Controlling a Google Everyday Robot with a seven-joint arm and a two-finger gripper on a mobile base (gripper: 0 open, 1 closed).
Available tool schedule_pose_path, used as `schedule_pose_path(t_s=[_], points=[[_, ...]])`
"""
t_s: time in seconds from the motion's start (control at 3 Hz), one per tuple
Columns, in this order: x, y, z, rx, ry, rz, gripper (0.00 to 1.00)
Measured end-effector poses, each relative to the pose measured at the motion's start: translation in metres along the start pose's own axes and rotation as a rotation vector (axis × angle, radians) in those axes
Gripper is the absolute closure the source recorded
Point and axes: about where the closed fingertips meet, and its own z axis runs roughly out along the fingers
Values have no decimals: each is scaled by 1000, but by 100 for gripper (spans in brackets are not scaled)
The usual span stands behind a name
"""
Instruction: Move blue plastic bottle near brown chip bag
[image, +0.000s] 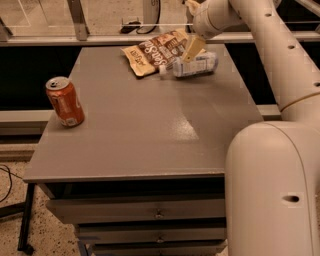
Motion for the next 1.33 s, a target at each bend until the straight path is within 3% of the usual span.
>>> schedule_pose_path(t_s=[0.67,1.0,1.33], points=[[12,8,7,68,1,110,0],[24,14,-11,96,16,153,0],[51,23,-37,81,-2,262,0]])
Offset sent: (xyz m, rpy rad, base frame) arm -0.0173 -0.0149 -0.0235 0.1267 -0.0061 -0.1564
